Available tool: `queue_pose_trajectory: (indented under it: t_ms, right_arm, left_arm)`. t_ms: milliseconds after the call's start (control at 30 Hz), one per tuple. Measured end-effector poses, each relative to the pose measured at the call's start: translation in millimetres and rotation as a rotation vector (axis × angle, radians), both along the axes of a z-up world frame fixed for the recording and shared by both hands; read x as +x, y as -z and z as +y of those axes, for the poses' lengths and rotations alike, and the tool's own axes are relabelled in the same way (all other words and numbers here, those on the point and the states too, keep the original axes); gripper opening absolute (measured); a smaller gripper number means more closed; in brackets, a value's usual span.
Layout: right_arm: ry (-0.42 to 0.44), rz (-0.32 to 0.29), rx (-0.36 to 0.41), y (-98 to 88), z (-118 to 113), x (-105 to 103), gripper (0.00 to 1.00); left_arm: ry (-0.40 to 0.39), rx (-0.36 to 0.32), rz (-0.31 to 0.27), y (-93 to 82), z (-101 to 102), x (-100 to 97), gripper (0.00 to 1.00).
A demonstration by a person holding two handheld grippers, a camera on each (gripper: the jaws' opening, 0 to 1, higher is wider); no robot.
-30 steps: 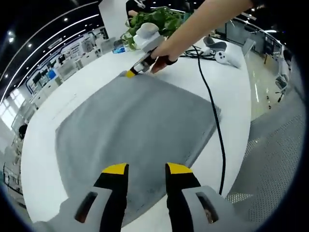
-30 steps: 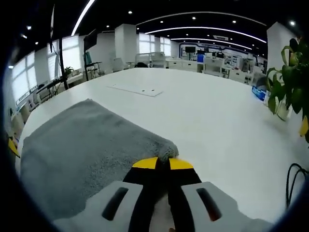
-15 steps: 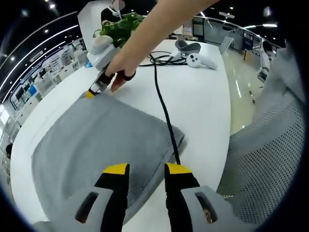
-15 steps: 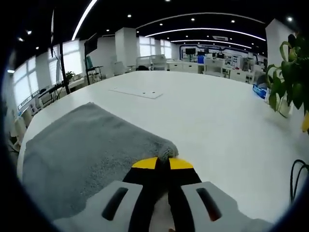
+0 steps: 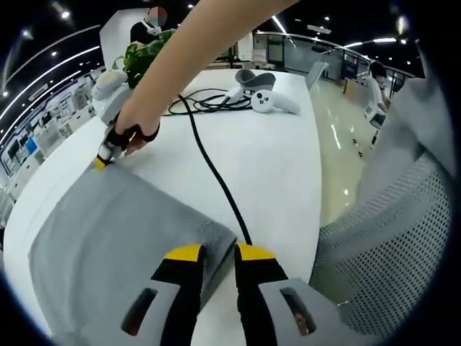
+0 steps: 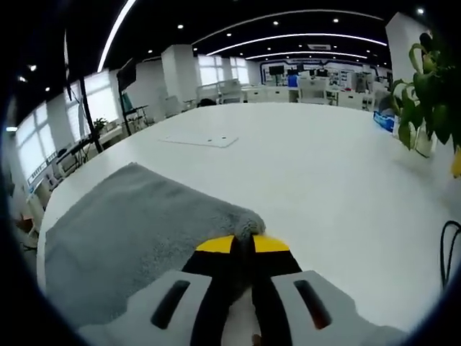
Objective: Fold the towel on the table until its edges align and the towel forms a compact rectangular stack.
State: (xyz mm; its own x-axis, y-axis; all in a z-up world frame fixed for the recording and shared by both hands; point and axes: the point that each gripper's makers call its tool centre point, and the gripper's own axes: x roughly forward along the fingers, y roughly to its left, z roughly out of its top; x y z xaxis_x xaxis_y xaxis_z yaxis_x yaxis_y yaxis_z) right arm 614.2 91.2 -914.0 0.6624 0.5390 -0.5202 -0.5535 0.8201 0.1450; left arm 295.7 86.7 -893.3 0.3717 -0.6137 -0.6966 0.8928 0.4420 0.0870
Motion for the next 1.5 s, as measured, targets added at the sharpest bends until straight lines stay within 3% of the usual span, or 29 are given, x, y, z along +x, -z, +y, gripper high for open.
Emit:
queue_pose_trajectory:
  t_ms: [167, 267, 433, 633, 700, 967, 1133, 1267, 1400, 1433, 1500]
  right_arm:
    - [0.021, 0.003, -0.03, -1.8, -10, 3, 0.19]
    - [0.061, 0.002, 0.017, -8.0, -13, 9, 0.18]
    - [0.052, -0.015, 0.014, -17.2, -7, 4, 0.17]
    - [0.056, 0.0, 0.003, -13.3, -5, -7, 0.16]
    - [0.049, 0.012, 0.002, -11.8, -5, -9, 0.14]
    - [0.059, 0.003, 0.003, -15.9, -6, -1, 0.11]
    - [0.079, 0.045, 0.018, -11.2, -7, -1, 0.1]
    - [0.074, 0.058, 0.049, -11.8, -1, -1, 0.01]
    - [0.071, 0.046, 0.059, -20.1, 0, 0, 0.0]
    - [0.07, 0.048, 0.066, -22.7, 0, 0, 0.0]
    - [0.07, 0.05, 0.084, -28.6, 0, 0, 0.0]
  left_arm:
    - [0.022, -0.018, 0.001, -1.5, -9, 1.3, 0.14]
    - [0.015, -0.024, 0.005, 0.3, -12, 4.5, 0.14]
    - [-0.002, -0.028, 0.021, 6.6, -15, 7.2, 0.12]
    - [0.003, 0.002, 0.056, 21.6, -16, -0.8, 0.12]
    - [0.017, 0.015, 0.017, 19.6, -17, -0.2, 0.12]
    - [-0.017, 0.005, 0.014, 18.1, -16, 3.8, 0.08]
    - [-0.048, -0.008, 0.012, 17.4, -15, 6.2, 0.04]
    - [-0.068, -0.046, 0.043, 17.6, -13, 8.0, 0.03]
    - [-0.065, -0.053, 0.032, 16.0, -12, 7.4, 0.02]
    - [-0.058, -0.068, 0.017, 12.6, -12, 8.4, 0.02]
    - [-0.082, -0.111, 0.04, 6.6, -10, 9.9, 0.02]
